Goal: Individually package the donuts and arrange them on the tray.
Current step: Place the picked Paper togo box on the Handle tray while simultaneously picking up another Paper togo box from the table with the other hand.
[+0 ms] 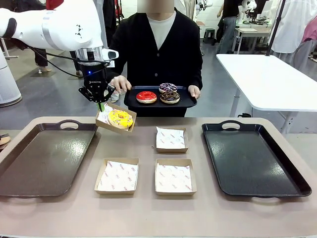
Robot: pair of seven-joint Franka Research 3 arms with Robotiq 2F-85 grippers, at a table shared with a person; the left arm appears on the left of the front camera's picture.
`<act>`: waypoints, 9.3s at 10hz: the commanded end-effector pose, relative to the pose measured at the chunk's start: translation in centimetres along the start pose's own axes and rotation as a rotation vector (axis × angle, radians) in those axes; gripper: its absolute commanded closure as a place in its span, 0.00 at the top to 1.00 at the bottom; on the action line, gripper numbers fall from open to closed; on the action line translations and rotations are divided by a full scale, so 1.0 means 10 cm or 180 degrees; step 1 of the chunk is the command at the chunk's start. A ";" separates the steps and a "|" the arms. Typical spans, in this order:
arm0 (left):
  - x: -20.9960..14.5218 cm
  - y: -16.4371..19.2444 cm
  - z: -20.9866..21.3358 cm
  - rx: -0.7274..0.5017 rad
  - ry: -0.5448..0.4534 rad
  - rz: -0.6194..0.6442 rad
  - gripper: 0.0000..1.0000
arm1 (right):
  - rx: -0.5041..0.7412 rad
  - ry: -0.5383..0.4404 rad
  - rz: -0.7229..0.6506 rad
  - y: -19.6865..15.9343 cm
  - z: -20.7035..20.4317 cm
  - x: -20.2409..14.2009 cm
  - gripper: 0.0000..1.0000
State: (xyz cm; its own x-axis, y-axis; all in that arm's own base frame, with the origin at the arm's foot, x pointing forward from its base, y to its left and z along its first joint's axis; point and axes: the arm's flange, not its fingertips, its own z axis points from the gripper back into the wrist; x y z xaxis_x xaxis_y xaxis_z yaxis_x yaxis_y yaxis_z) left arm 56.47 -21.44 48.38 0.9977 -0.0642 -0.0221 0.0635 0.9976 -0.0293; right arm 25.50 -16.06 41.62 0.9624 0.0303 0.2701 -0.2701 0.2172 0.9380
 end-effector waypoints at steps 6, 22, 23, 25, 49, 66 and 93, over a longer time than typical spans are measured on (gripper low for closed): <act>0.00 0.10 -0.09 0.0114 0.0021 -0.0060 0.01 | -0.0318 0.0081 -0.0029 0.26 -0.19 0.33 1.00; -0.59 1.70 -0.08 -0.0102 -0.0262 0.0091 0.01 | -0.3029 0.0969 -0.0236 0.58 -3.22 2.87 1.00; -0.59 1.70 -0.08 -0.0102 -0.0262 0.0091 0.01 | -0.2844 0.0874 -0.0114 0.72 -3.08 2.79 1.00; -0.59 1.70 -0.08 -0.0102 -0.0262 0.0091 0.01 | -0.2844 0.0874 -0.0114 0.72 -3.08 2.79 1.00; -0.41 2.03 -0.51 -0.0265 -0.0171 -0.0042 0.01 | -0.3860 0.0557 -0.0576 -0.15 -4.24 3.28 1.00; -0.07 1.93 -0.80 0.0092 -0.0375 0.0111 0.01 | -0.4206 0.0641 -0.0788 -0.85 -4.59 3.27 1.00; -0.44 1.95 -0.65 -0.0585 -0.0135 -0.0076 1.00 | -0.4145 0.0744 -0.0827 -0.32 -4.38 3.17 0.00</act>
State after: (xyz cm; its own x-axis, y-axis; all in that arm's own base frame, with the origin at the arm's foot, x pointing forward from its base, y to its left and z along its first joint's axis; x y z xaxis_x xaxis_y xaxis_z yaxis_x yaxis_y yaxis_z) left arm 55.42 -2.47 40.47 0.9971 -0.0752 0.0133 0.0764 0.9868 -0.1430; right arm 59.63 27.44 35.81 0.9991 -0.0086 -0.0414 0.0103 0.9991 0.0408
